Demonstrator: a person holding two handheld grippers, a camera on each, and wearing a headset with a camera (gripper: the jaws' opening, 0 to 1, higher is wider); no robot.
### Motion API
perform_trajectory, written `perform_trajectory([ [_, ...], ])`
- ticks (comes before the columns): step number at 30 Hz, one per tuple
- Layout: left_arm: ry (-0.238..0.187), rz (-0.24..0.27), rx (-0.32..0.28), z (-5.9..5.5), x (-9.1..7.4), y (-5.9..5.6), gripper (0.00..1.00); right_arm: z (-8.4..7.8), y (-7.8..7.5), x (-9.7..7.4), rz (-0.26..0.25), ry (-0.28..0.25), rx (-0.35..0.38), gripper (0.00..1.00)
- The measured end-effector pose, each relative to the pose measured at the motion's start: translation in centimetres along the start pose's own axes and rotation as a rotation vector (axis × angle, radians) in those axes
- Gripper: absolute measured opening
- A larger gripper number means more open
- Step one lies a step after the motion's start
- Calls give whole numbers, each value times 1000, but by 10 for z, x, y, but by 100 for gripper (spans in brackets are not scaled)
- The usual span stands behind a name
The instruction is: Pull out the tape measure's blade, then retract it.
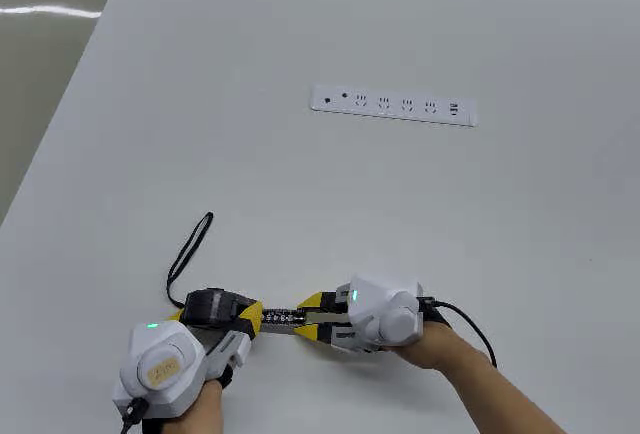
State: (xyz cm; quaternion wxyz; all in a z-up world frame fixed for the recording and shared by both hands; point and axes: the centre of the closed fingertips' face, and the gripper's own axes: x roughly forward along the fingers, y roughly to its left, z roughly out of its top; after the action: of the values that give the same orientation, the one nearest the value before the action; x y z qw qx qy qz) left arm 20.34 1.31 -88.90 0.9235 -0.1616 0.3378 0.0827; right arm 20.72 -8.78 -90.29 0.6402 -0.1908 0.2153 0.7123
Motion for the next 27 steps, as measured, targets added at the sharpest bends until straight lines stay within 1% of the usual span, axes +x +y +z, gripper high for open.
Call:
perform_trajectory([
  [27,2,-13,-13,0,0,1,62,10,2,14,10,-12,2,12],
])
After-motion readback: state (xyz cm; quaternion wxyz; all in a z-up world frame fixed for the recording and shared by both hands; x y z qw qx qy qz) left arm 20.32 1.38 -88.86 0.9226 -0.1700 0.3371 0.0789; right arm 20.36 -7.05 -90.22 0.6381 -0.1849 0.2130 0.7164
